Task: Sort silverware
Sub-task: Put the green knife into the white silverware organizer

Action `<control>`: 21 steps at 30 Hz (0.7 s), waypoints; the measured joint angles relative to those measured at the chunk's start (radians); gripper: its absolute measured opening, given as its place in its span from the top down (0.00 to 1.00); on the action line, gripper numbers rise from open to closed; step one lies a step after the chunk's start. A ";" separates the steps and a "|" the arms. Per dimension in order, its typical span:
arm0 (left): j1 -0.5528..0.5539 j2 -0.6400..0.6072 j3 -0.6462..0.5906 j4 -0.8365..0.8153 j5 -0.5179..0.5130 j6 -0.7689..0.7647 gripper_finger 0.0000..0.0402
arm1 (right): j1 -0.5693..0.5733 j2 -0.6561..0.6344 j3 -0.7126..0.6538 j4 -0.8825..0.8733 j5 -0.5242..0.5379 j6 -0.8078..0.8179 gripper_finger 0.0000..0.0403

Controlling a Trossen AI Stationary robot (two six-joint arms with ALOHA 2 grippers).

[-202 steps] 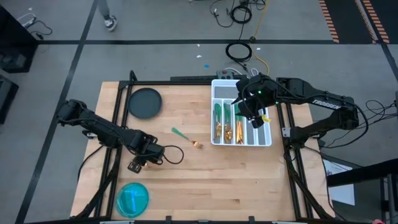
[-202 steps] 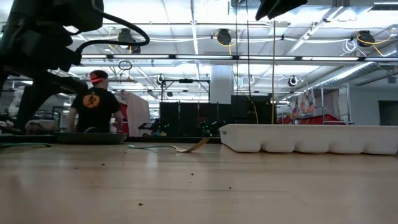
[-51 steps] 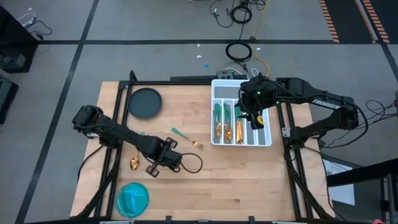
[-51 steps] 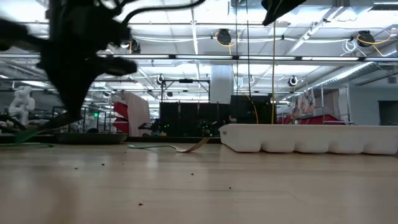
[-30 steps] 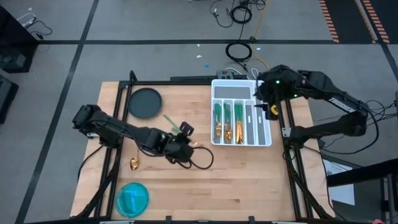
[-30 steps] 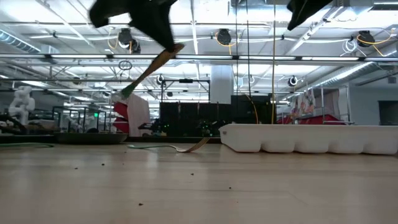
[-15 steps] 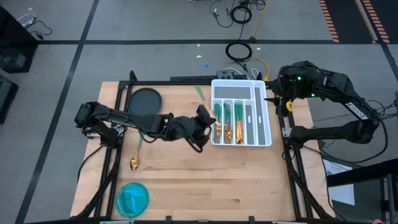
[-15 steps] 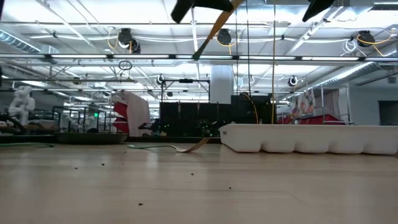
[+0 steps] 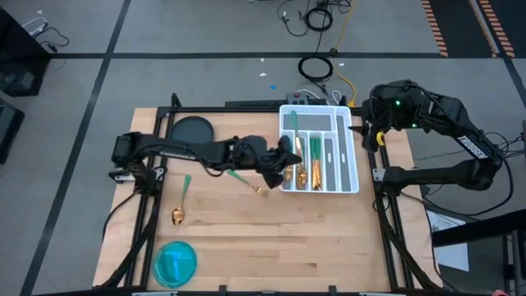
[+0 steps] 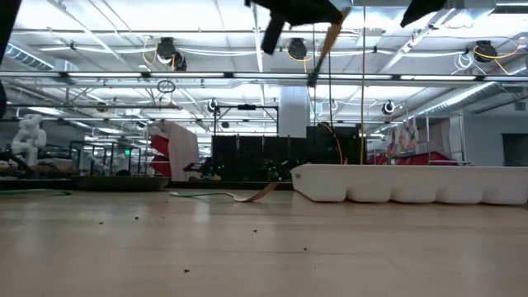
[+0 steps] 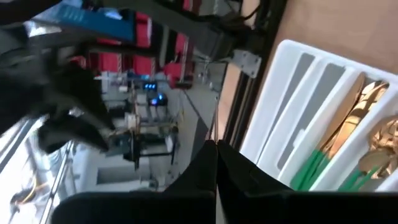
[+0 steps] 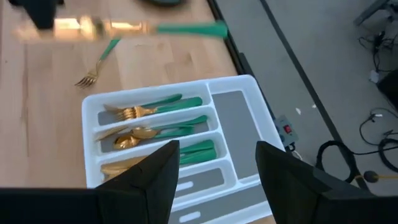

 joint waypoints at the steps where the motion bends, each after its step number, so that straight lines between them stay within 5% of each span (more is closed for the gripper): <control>1: 0.005 0.018 0.000 0.012 0.018 0.006 1.00 | 0.000 0.000 0.000 0.005 0.002 0.003 0.49; 12: 0.030 0.225 0.000 0.262 0.153 0.049 1.00 | 0.000 0.007 0.000 0.007 0.002 0.030 0.49; 21: 0.030 0.389 0.001 0.546 0.138 -0.004 1.00 | 0.000 0.009 0.000 0.007 0.002 0.030 0.49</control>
